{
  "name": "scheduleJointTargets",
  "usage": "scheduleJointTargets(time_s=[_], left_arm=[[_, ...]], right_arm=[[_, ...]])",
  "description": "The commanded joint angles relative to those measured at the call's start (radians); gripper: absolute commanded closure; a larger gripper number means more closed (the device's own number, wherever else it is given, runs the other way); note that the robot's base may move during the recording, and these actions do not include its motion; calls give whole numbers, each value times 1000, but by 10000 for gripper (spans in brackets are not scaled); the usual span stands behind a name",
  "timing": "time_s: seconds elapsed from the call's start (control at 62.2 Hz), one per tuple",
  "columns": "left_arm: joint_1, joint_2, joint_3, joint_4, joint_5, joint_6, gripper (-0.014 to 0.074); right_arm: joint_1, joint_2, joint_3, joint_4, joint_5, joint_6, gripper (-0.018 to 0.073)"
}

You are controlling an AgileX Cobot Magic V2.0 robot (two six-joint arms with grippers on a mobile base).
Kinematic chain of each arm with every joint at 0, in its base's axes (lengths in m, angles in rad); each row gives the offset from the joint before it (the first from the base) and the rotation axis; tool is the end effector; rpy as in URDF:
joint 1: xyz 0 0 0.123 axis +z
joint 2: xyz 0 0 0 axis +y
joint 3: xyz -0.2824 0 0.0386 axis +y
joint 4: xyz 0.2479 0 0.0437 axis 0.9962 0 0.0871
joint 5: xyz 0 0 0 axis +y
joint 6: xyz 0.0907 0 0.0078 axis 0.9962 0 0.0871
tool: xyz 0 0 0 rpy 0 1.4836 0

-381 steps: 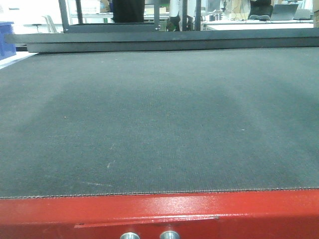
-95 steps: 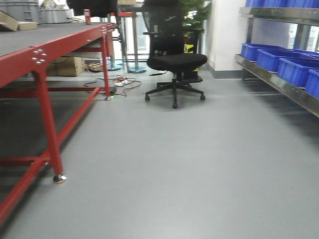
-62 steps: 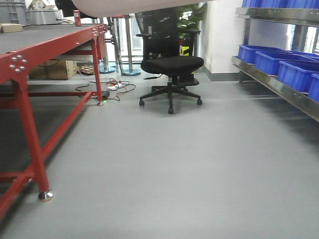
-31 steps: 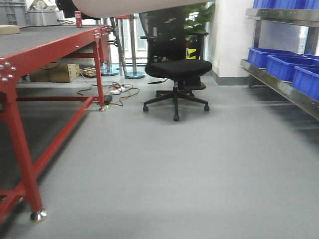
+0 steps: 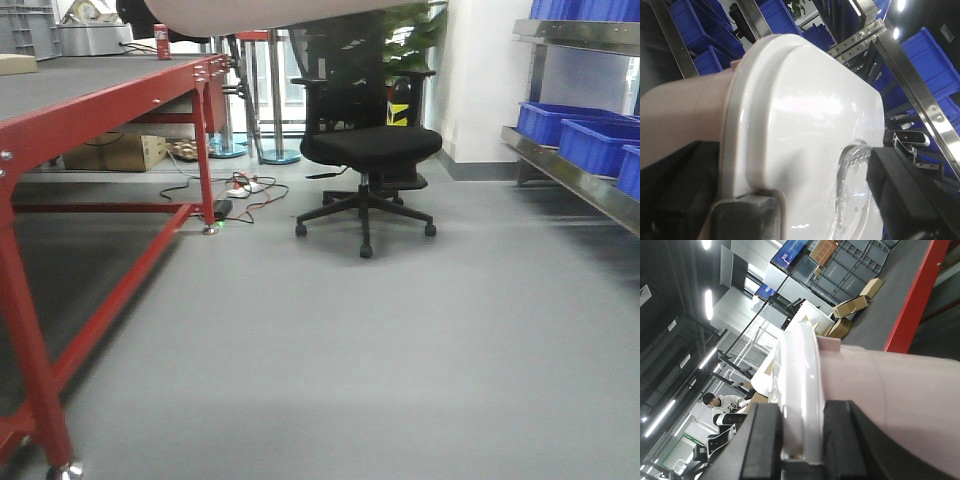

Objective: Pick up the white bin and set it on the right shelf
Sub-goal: 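Carry the bin with both grippers while driving to the steel shelving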

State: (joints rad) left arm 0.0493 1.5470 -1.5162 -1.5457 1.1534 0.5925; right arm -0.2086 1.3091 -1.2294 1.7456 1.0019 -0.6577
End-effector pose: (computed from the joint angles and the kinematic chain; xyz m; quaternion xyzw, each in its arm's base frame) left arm 0.3216 -0.0675 0.4423 0.0660 0.7040 -0.5988 0.3761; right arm 0.2736 0.0194 0.4433 0.0697 0.6480 0.5915 0.4748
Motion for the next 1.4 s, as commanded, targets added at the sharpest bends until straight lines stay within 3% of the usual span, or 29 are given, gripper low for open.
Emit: scheduleJointTargets(time_s=[0.0, 1.382], left_arm=[[-24, -51, -36, -139, 152, -1, 722], [-24, -51, -36, -139, 151, -1, 722]], right_arm=[[15, -34, -38, 154, 81, 4, 503], [15, -34, -38, 154, 81, 4, 503]])
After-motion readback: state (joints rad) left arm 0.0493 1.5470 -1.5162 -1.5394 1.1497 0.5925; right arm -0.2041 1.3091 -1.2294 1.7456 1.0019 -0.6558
